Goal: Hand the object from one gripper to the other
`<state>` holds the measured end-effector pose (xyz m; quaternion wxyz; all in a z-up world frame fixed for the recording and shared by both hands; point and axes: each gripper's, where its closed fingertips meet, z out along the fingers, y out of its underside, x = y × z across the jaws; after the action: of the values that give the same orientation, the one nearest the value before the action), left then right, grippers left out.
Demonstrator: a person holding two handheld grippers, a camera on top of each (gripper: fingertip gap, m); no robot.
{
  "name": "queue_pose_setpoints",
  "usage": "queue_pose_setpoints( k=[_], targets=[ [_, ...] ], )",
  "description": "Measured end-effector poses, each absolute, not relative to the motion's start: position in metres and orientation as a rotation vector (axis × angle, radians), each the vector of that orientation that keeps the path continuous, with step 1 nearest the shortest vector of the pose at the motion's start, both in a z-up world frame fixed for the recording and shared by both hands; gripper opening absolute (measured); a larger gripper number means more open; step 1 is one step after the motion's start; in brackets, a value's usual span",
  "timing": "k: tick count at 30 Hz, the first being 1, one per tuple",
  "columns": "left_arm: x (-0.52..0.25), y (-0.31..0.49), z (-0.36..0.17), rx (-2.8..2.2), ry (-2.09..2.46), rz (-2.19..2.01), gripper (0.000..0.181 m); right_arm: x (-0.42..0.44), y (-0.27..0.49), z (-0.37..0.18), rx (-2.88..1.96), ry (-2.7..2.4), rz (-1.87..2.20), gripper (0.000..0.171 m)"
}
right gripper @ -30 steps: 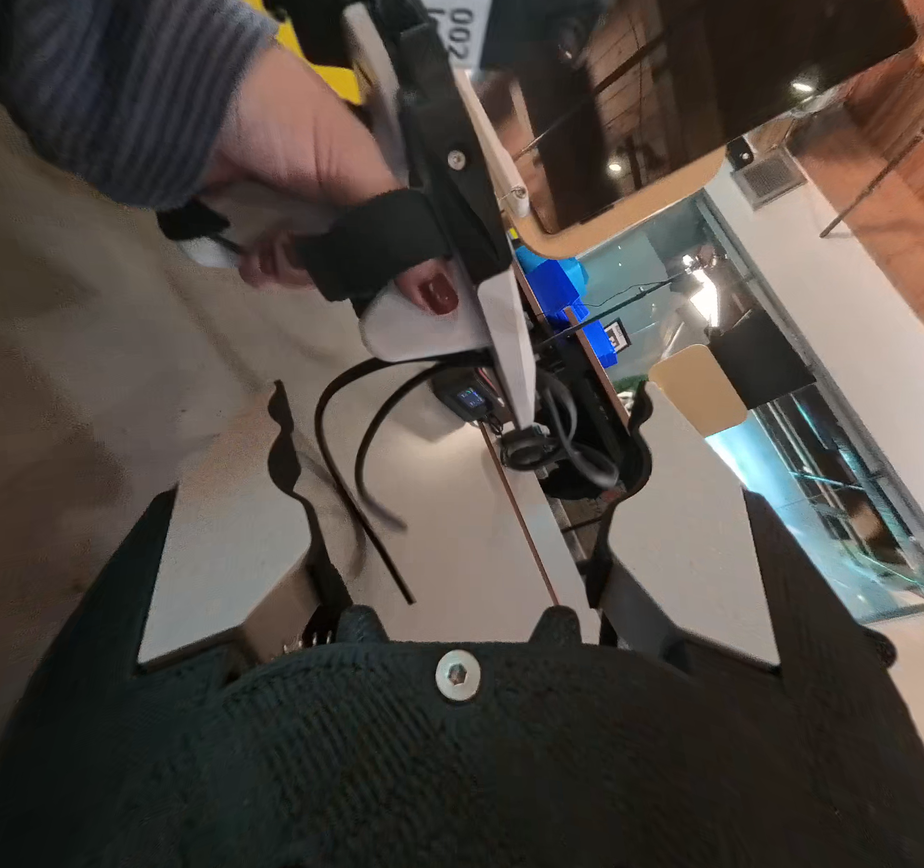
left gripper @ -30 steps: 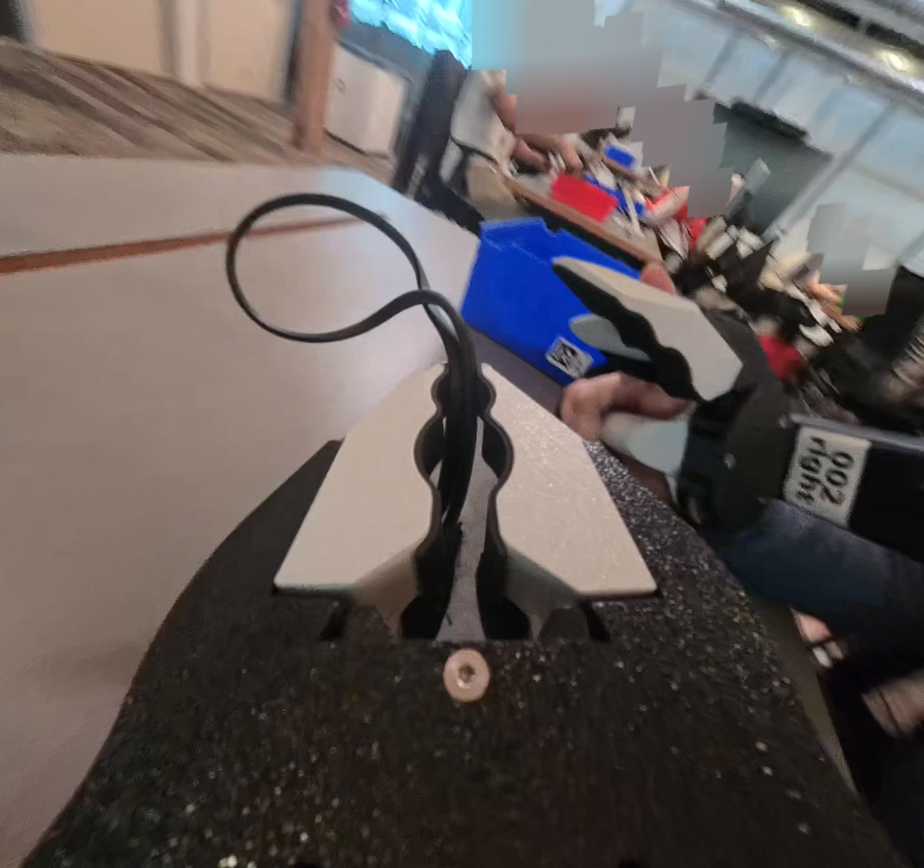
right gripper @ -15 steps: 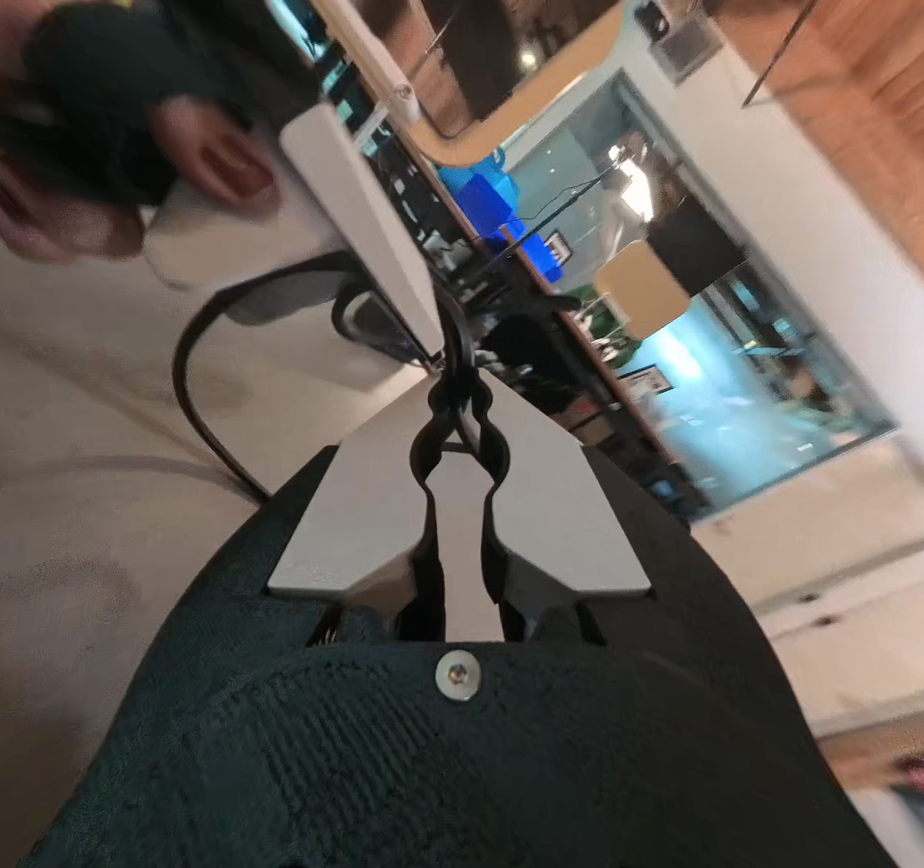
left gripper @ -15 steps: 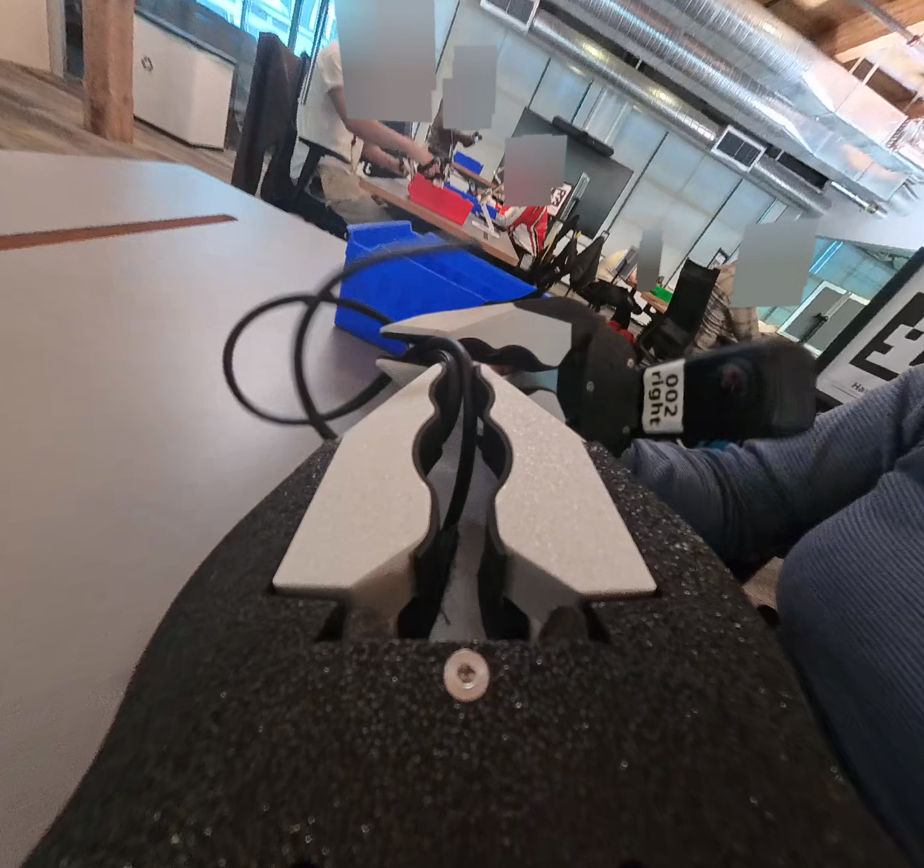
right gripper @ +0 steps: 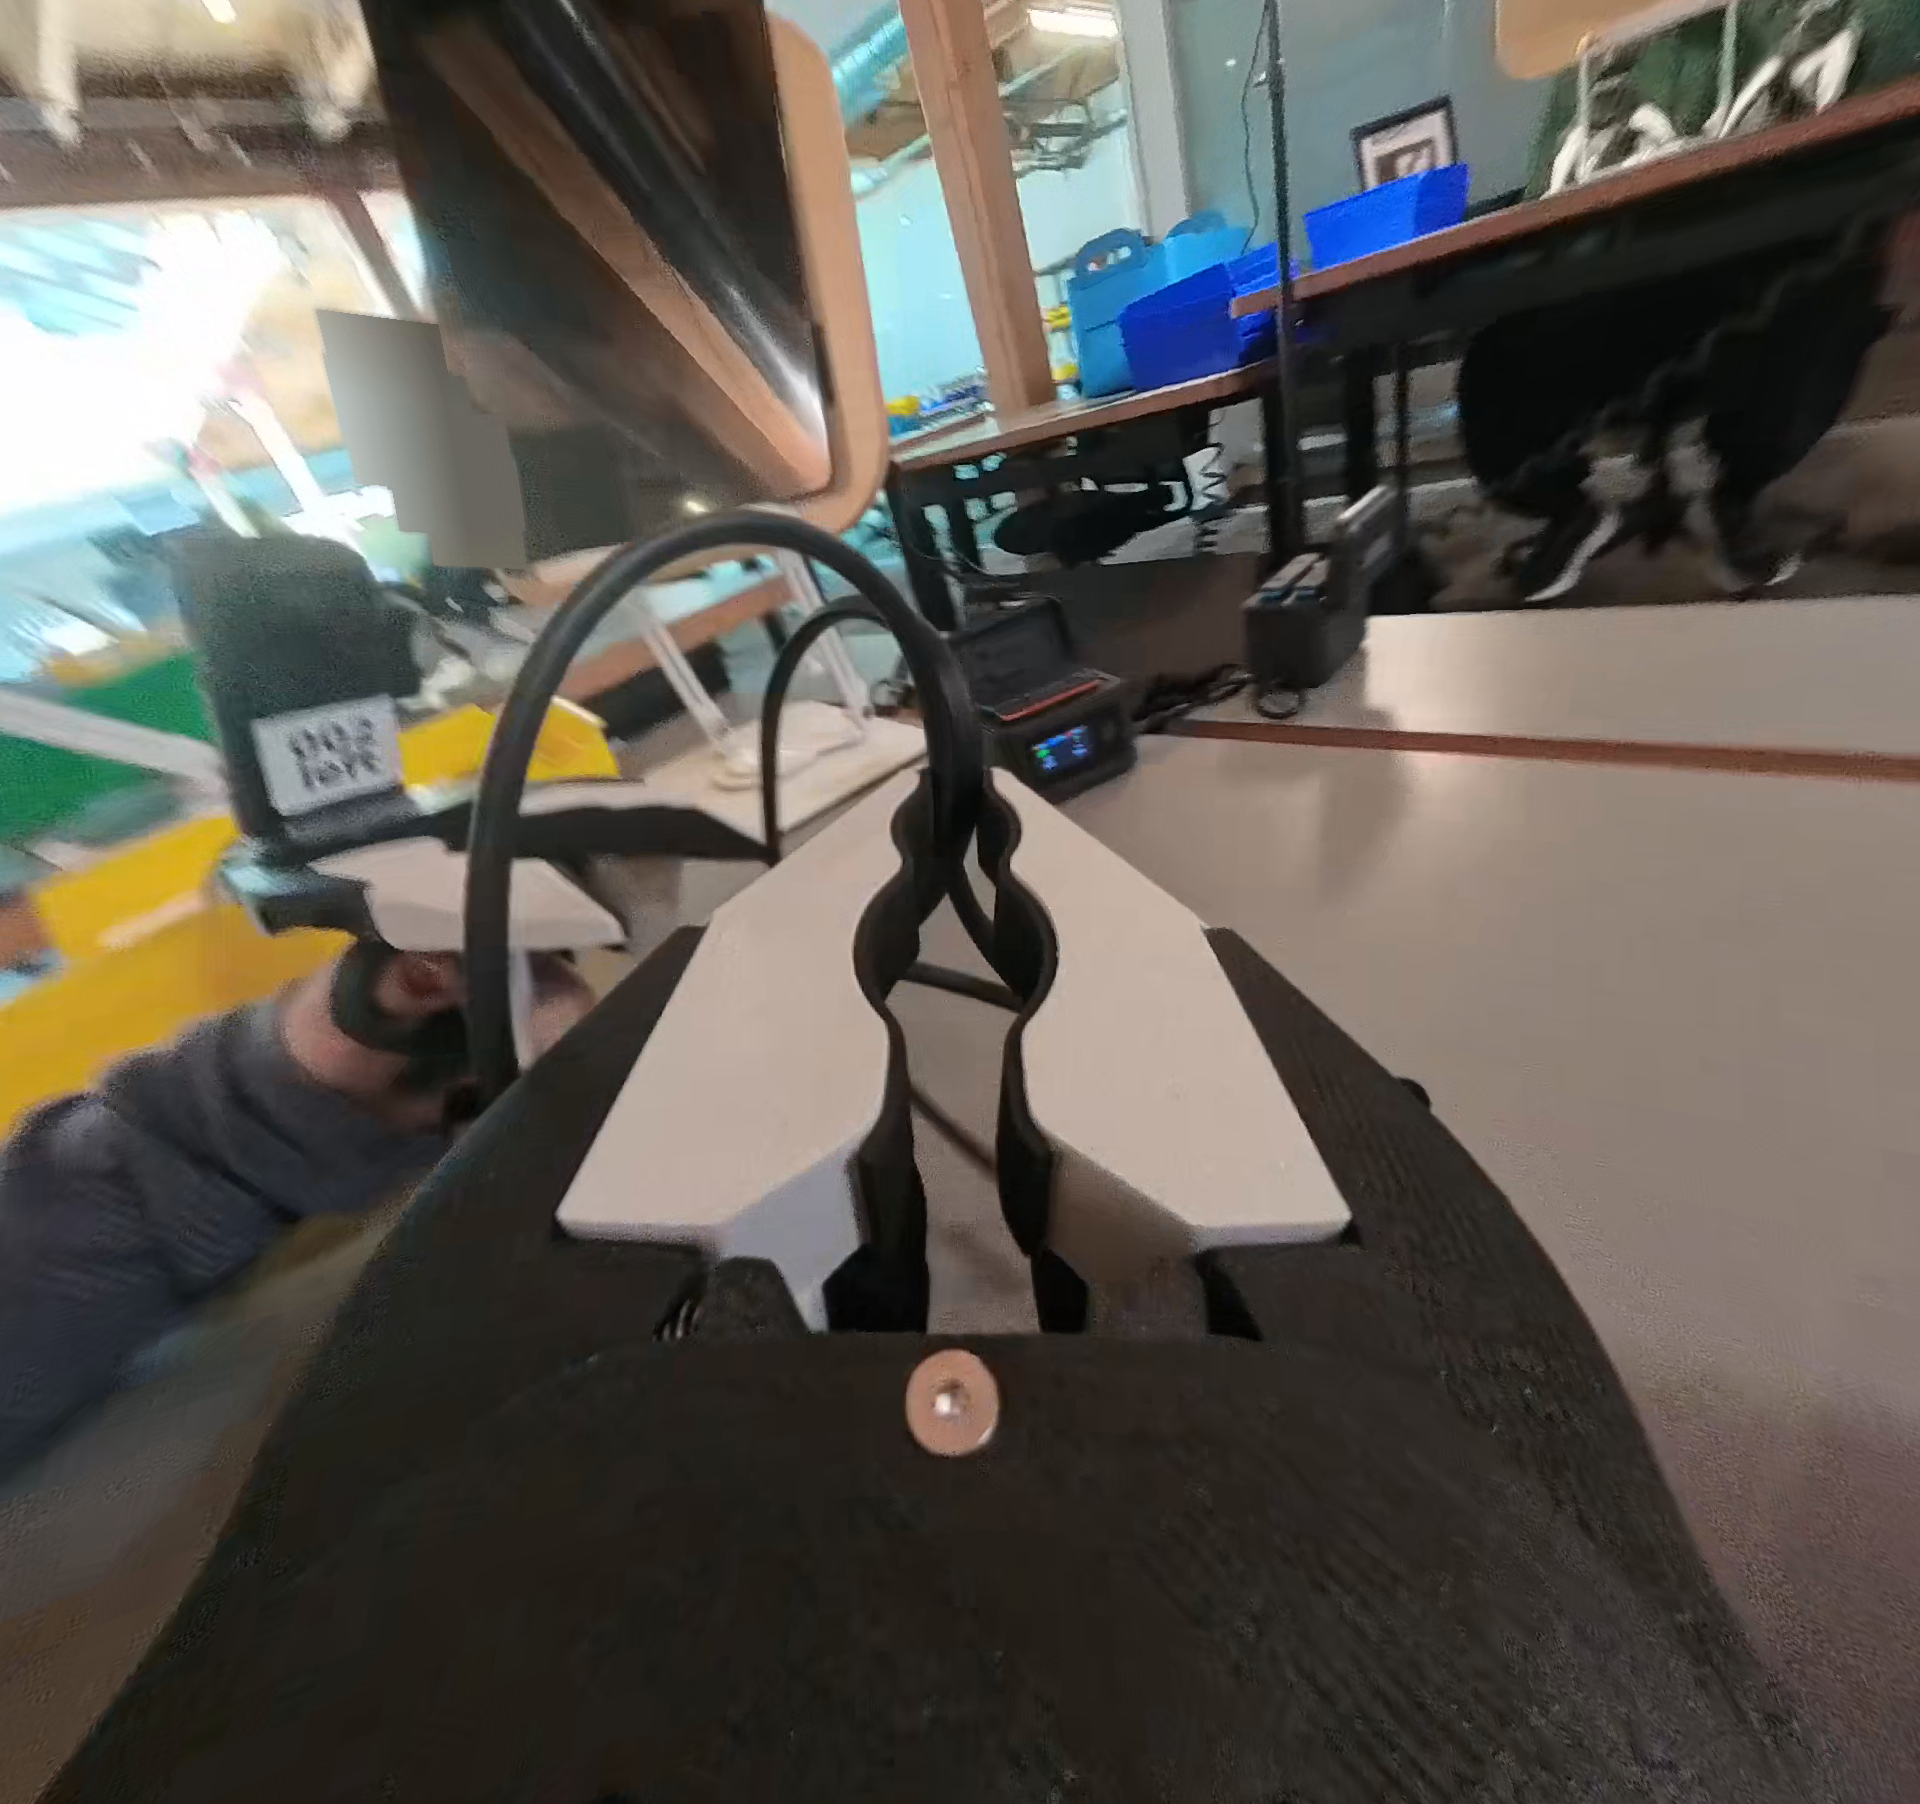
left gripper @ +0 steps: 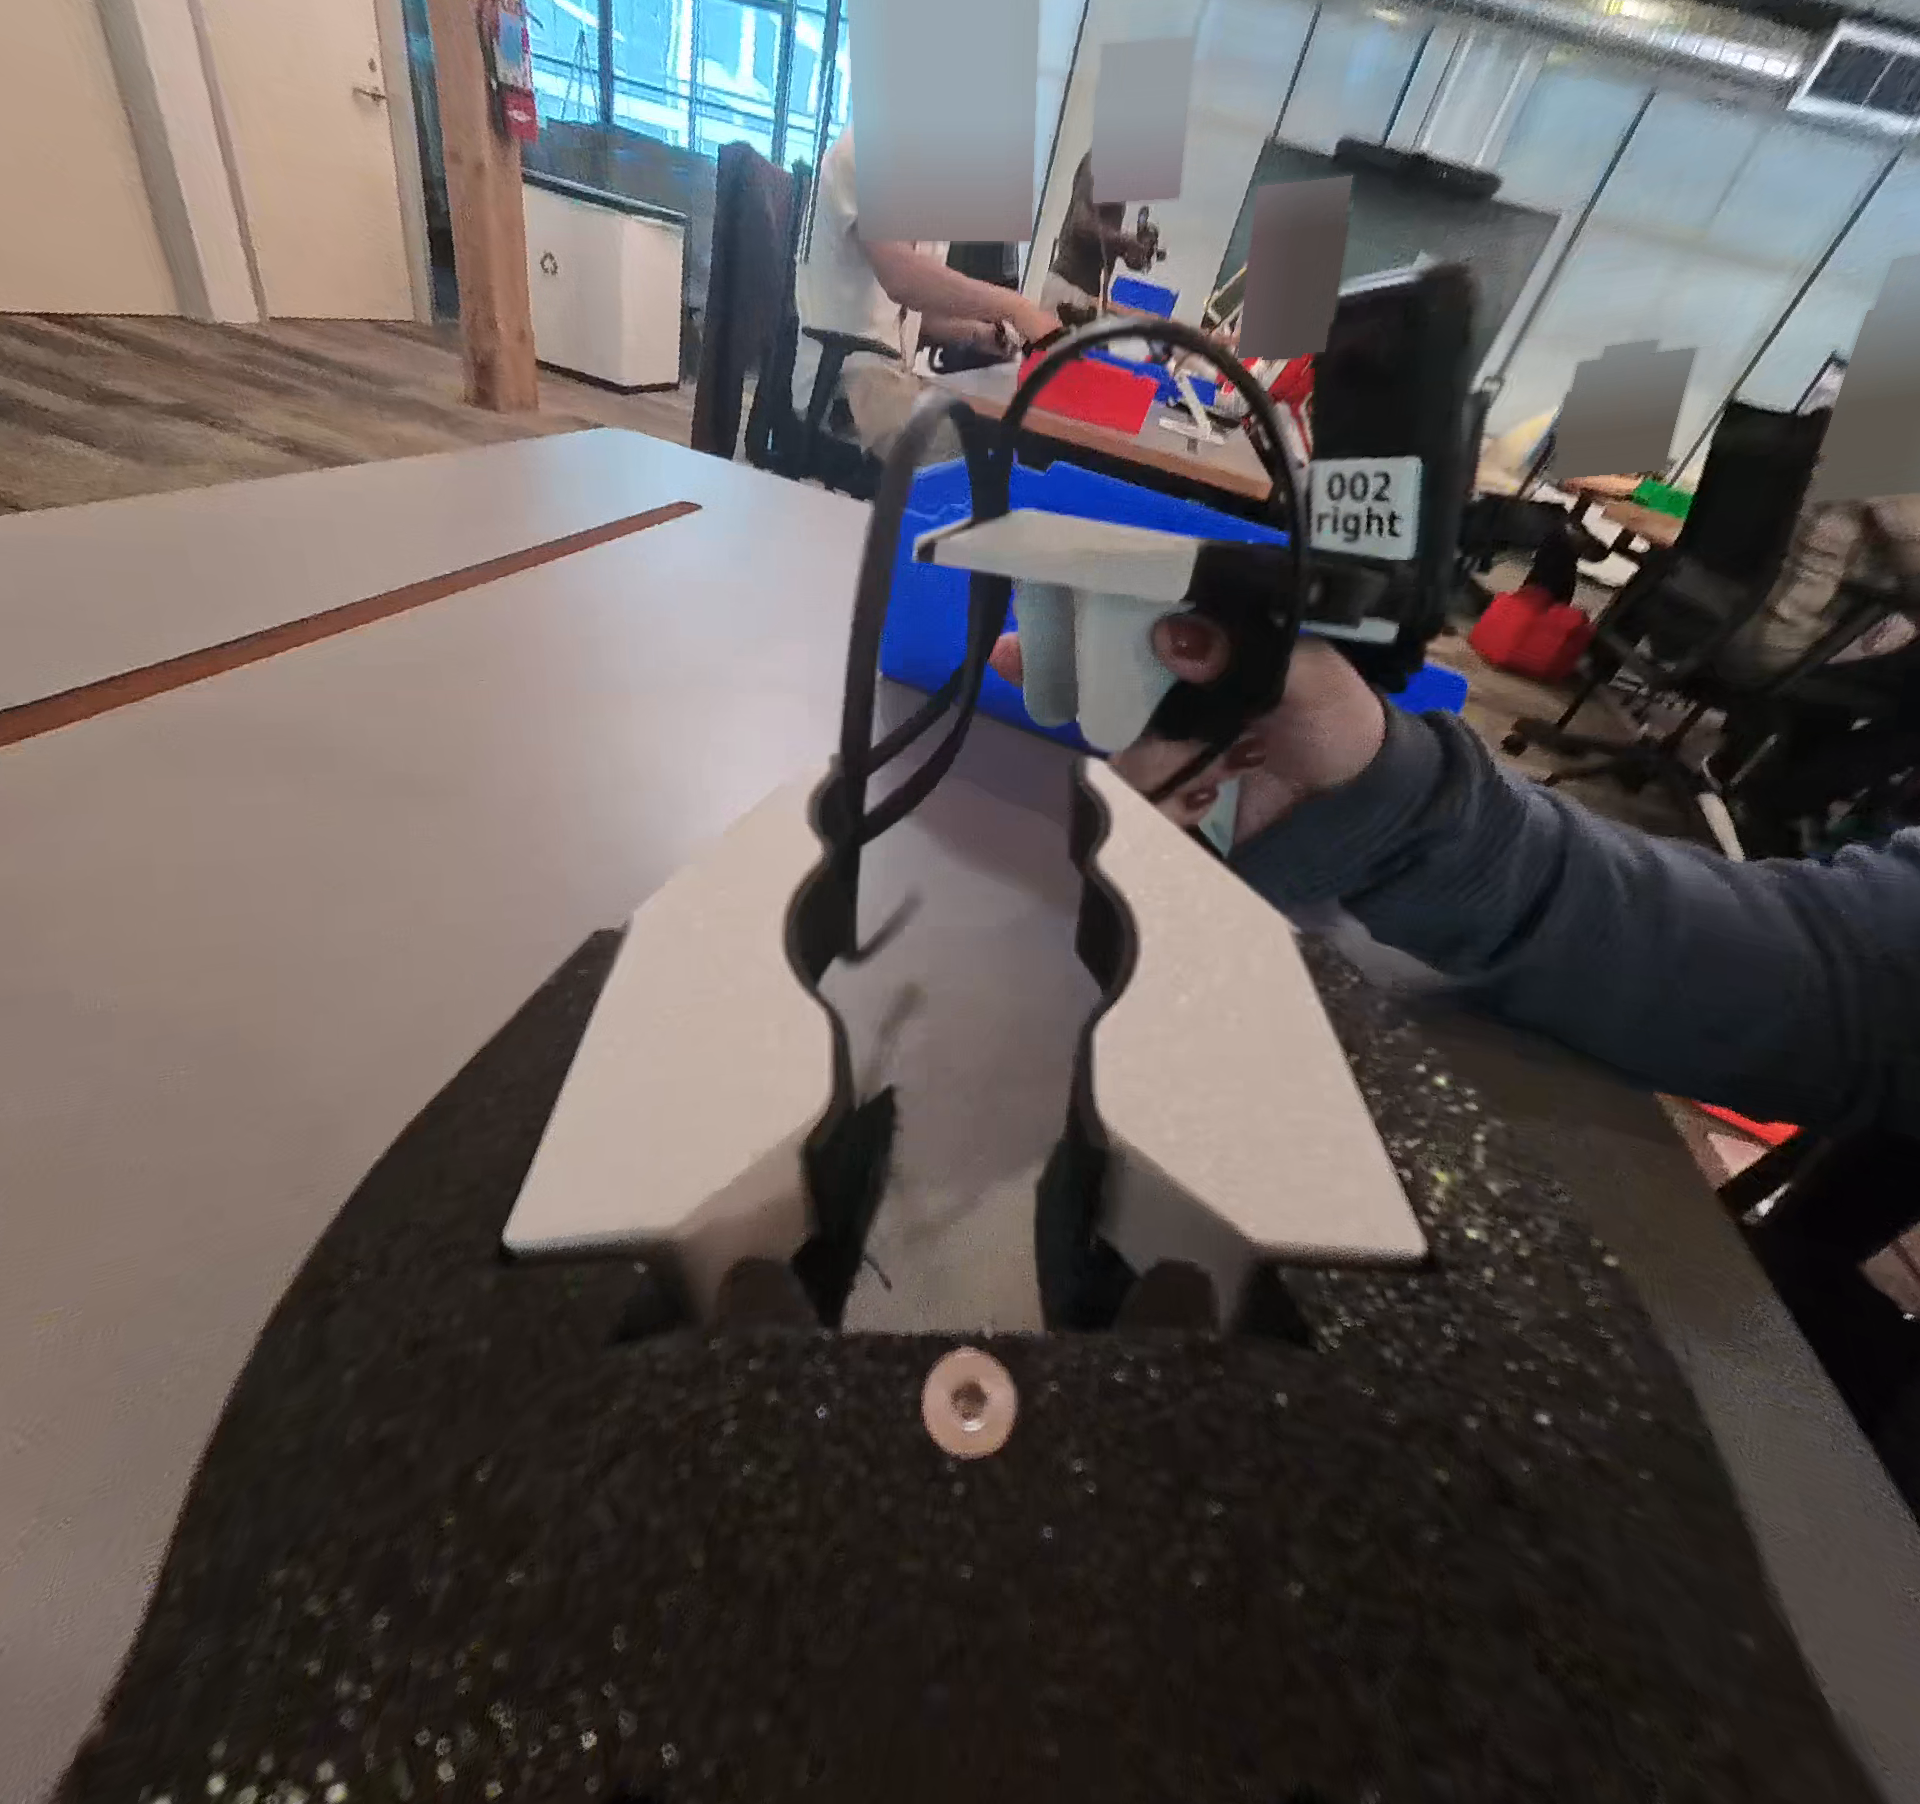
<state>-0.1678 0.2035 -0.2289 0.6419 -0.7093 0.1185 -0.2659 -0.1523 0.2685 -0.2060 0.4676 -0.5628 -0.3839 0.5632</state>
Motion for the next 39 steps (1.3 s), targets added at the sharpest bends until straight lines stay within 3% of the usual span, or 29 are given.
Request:
queue_pose_setpoints(
  k=[4, 6, 14, 19, 23, 24, 26, 28, 32, 35, 39],
  targets=[
    [-0.163, 0.208, -0.236, -1.627, 0.310, -0.533, 0.036, -0.146, 0.271, -0.198, -1.397, -0.889, 1.512, 0.004],
    [-0.171, 0.210, -0.238, -1.610, 0.299, -0.445, 0.025, -0.136, 0.273, -0.181, -1.362, -0.883, 1.467, 0.004],
    [-0.202, 0.212, -0.238, -1.563, 0.183, -0.304, 0.029, 0.023, 0.323, -0.086, -1.339, -0.718, 0.711, 0.005],
    [-0.203, 0.214, -0.243, -1.579, 0.181, -0.303, 0.028, 0.119, 0.370, -0.119, -1.641, -0.598, 0.266, 0.005],
    [-0.202, 0.216, -0.247, -1.606, 0.192, -0.291, 0.028, 0.146, 0.399, -0.170, -1.861, -0.587, 0.067, 0.006],
    [-0.202, 0.217, -0.248, -1.610, 0.194, -0.283, 0.029, 0.146, 0.403, -0.183, -1.911, -0.595, 0.052, 0.009],
    [-0.203, 0.216, -0.248, -1.614, 0.195, -0.264, 0.030, 0.147, 0.404, -0.197, -1.975, -0.602, 0.010, 0.043],
    [-0.206, 0.216, -0.248, -1.615, 0.186, -0.238, 0.030, 0.150, 0.401, -0.186, -1.937, -0.574, -0.043, 0.055],
    [-0.215, 0.218, -0.249, -1.613, 0.142, -0.172, 0.033, 0.139, 0.384, -0.136, -1.750, -0.505, -0.181, 0.057],
    [-0.224, 0.219, -0.251, -1.619, 0.112, -0.089, 0.038, 0.050, 0.353, -0.106, -1.422, -0.654, -0.049, 0.053],
    [-0.230, 0.219, -0.253, -1.630, 0.109, 0.017, 0.046, -0.095, 0.297, -0.144, -1.165, -0.869, 0.450, 0.052]
  ],
)
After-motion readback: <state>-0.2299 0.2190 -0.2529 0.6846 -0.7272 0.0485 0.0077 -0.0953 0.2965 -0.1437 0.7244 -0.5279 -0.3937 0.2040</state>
